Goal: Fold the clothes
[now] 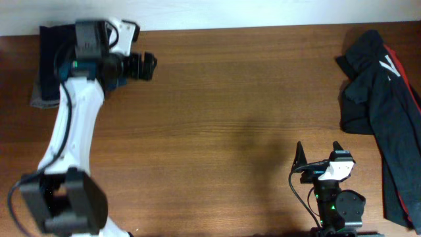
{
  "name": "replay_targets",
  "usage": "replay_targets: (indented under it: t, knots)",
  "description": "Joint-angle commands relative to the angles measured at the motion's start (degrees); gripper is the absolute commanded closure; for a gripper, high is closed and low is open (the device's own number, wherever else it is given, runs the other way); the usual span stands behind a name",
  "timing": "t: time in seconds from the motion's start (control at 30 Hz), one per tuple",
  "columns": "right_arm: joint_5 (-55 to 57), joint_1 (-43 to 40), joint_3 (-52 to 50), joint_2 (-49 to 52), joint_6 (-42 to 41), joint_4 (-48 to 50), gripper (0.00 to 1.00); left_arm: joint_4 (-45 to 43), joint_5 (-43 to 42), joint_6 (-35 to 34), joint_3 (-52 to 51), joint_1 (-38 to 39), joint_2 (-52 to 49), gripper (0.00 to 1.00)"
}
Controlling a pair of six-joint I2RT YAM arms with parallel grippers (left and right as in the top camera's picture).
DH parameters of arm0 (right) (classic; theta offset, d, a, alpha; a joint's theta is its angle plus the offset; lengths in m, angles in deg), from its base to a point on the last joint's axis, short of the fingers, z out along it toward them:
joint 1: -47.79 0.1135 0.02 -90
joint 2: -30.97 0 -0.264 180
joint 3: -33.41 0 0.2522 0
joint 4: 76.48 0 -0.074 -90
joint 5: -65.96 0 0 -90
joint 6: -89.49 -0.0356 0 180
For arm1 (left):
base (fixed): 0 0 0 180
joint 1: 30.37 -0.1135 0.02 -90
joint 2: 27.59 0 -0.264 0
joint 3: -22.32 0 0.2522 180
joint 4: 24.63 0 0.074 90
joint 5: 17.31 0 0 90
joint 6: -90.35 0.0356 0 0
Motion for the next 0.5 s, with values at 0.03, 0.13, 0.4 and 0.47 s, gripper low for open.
replay_targets:
  t: [0.03,0.13,0.4,0.47]
  knots:
    - [0.94,0.37,-0.28,-0.55,-0.07,-0.39,0.02,-12.13,-0.63,-3.06,-21.22,-0.22,16.48,0.01]
    - [0.92,0.37,-0.28,-0.55,-0.07,-0.39,0.01,-21.35,-0.66,-3.08,-34.36,-0.22,25.66,0.01]
    - [0.92,0.37,-0.28,-0.55,-0.07,-0.39,0.02,-43.87,-0.61,-3.08,-63.45,-0.28,47.91,0.01]
    - [0.92,0.37,-0.28,-0.55,-0.07,-0.39,0.02,-48.28,-0.17,-3.13,-68.54,-0.28,52.68,0.01]
